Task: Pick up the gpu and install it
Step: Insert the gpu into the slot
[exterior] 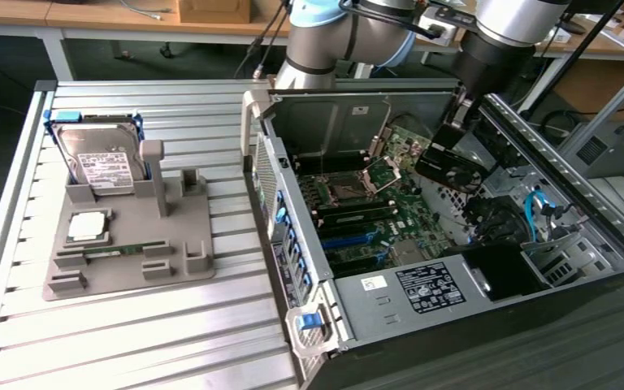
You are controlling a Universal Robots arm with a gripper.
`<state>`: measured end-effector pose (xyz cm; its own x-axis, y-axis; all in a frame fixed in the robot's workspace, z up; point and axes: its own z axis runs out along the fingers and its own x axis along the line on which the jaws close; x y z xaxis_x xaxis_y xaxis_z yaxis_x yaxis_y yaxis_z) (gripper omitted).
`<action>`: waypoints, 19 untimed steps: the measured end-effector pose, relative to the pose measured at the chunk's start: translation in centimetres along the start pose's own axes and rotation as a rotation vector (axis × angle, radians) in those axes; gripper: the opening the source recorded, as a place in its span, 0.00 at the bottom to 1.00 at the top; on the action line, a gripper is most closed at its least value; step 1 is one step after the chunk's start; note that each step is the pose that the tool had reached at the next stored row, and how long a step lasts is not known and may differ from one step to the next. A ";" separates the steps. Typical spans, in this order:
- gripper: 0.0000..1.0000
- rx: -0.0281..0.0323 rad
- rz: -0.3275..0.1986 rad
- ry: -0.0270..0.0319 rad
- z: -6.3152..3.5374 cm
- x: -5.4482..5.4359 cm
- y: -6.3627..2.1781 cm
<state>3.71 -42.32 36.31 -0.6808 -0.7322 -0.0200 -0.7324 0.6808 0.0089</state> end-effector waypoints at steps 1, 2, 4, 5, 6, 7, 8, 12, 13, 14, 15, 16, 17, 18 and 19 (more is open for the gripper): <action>0.27 -0.0001 -0.004 -0.0001 0.00 0.1 0.08; 0.27 -0.0003 -0.008 -0.0002 0.00 0.1 0.14; 0.27 -0.0007 -0.016 -0.0004 0.01 0.3 0.29; 0.27 -0.0010 -0.020 -0.0005 0.01 0.3 0.36; 0.27 -0.0012 -0.025 -0.0006 0.01 0.4 0.42; 0.27 -0.0013 -0.030 -0.0006 0.01 0.4 0.48; 0.27 -0.0015 -0.034 -0.0006 0.02 0.5 0.52; 0.27 -0.0022 -0.056 -0.0007 0.03 0.6 0.66; 0.27 -0.0024 -0.067 -0.0005 0.03 0.6 0.67; 0.27 -0.0025 -0.076 -0.0004 0.03 0.6 0.68; 0.27 -0.0027 -0.086 -0.0003 0.03 0.7 0.71; 0.27 -0.0029 -0.097 -0.0002 0.03 0.7 0.72; 0.27 -0.0032 -0.107 -0.0002 0.04 0.7 0.72; 0.27 -0.0034 -0.120 0.0000 0.04 0.7 0.73; 0.27 -0.0037 -0.132 0.0001 0.04 0.7 0.74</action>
<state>2.70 -42.32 36.26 -0.5782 -0.8156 -0.0211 -0.8159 0.5782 0.0099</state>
